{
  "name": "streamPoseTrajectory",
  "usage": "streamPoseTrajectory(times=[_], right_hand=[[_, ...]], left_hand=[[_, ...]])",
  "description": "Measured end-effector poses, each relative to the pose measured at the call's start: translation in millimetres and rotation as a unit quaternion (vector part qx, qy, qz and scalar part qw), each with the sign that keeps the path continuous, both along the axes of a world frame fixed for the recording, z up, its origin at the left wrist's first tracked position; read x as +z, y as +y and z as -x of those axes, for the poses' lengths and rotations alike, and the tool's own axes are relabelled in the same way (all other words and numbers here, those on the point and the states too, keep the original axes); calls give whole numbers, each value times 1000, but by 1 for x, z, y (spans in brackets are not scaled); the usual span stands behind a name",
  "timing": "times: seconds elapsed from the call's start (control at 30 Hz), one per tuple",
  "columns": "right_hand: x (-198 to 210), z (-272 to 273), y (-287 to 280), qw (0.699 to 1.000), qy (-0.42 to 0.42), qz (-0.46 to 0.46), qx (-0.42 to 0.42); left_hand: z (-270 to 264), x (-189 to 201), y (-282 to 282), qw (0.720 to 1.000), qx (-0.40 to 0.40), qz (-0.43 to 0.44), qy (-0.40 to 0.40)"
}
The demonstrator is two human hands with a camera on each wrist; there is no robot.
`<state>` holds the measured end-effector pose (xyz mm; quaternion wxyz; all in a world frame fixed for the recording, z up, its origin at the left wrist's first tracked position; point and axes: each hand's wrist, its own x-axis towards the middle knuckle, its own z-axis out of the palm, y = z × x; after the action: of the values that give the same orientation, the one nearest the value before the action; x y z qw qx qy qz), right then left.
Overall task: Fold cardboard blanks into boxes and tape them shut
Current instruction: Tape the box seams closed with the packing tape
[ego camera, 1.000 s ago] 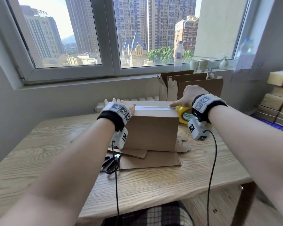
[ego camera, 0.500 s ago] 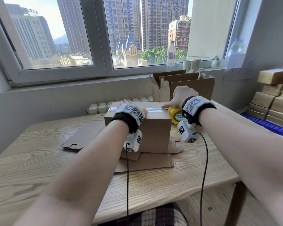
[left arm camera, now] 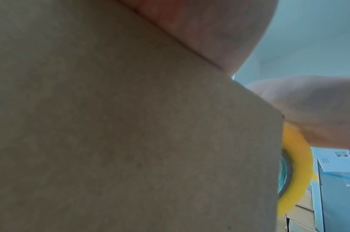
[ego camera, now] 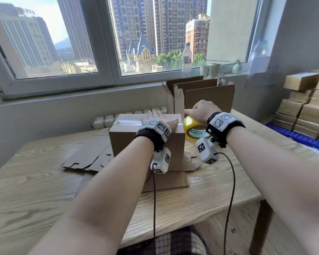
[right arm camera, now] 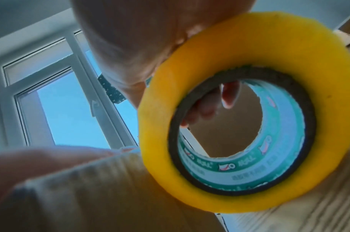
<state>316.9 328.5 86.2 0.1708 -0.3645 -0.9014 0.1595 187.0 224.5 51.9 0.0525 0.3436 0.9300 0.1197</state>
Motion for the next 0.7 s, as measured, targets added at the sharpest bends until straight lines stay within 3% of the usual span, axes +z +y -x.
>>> streamPoseTrajectory(times=[0.17,0.33,0.53,0.7], right_hand=[[-8,-8,4,999,45,25,-12],[-19,0,-2,999,1,-28,-26],[-22,4,-5,997,-4,-61,-37],[-36,6,0,993,49,-72,-76]], left_hand=[[-7,4,-4,1000,5,4,4],[-6,5,-5,1000,5,-3,6],[-5,21,-3,998,-25,46,-29],[-23,22,2,999,14,51,2]])
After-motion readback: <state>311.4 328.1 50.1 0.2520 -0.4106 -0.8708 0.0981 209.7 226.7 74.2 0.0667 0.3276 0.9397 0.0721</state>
